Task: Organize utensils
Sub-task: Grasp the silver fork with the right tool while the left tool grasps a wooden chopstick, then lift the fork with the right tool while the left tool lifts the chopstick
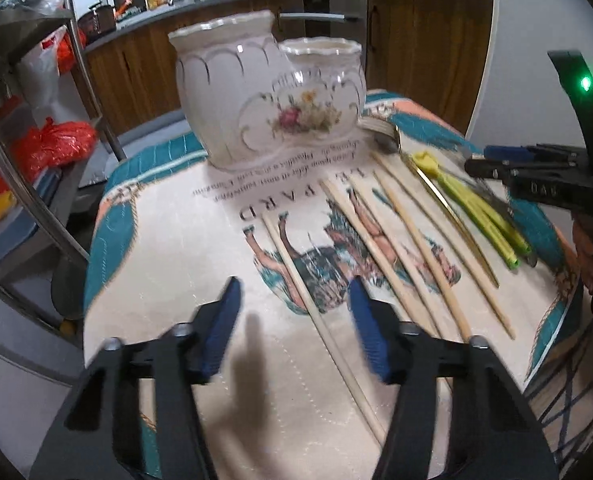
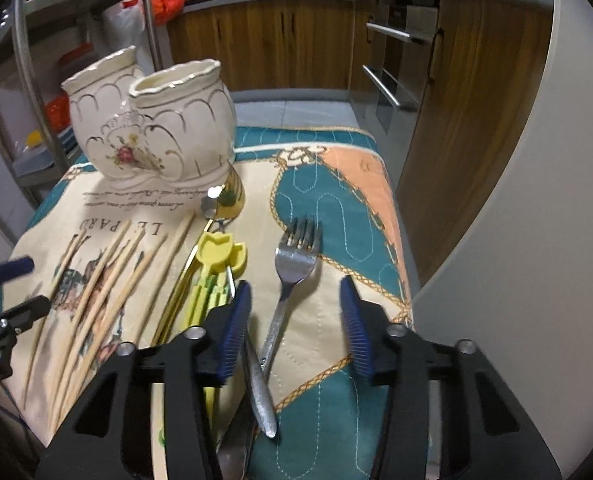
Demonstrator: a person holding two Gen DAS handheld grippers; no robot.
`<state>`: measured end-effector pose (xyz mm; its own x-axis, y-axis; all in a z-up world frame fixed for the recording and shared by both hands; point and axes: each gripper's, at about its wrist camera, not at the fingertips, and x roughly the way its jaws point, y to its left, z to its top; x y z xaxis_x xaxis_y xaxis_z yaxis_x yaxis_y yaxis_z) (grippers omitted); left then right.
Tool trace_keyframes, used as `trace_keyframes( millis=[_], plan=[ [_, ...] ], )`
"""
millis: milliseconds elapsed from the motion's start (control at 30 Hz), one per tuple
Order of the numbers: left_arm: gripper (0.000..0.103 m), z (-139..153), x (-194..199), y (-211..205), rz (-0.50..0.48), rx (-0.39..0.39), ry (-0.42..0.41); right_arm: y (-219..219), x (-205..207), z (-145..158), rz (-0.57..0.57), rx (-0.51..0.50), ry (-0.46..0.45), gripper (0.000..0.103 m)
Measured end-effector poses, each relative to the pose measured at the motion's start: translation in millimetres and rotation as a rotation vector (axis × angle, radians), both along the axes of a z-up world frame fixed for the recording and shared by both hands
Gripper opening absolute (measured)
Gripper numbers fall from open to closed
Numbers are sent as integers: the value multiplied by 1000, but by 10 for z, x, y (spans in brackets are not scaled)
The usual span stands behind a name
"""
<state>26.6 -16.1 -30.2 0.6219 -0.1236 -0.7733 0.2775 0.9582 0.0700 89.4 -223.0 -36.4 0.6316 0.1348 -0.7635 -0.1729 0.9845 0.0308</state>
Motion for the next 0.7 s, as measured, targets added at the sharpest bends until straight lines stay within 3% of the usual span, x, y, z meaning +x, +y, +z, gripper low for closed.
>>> trace_keyframes(
  millis=[100,233,333,467,567,700],
  plan=[
    [25,-74,28,-15,-15,4,32,-34,66,-48,-11,33,27,30],
    [17,-77,72,1,-27,-14,41,-34,120,-89,-16,42,33,28],
    [12,-71,123,6,-38,-17,48,6,142,-91,-4,28,25,21],
    [10,-63,171,46,-47,-34,44,45,133,-54,15,30,8,18],
    [8,-62,183,110,-49,-57,44,73,49,59,38,24,-56,8],
    [5,-54,185,170,-48,-82,37,84,-82,236,57,20,-151,7]
  ],
)
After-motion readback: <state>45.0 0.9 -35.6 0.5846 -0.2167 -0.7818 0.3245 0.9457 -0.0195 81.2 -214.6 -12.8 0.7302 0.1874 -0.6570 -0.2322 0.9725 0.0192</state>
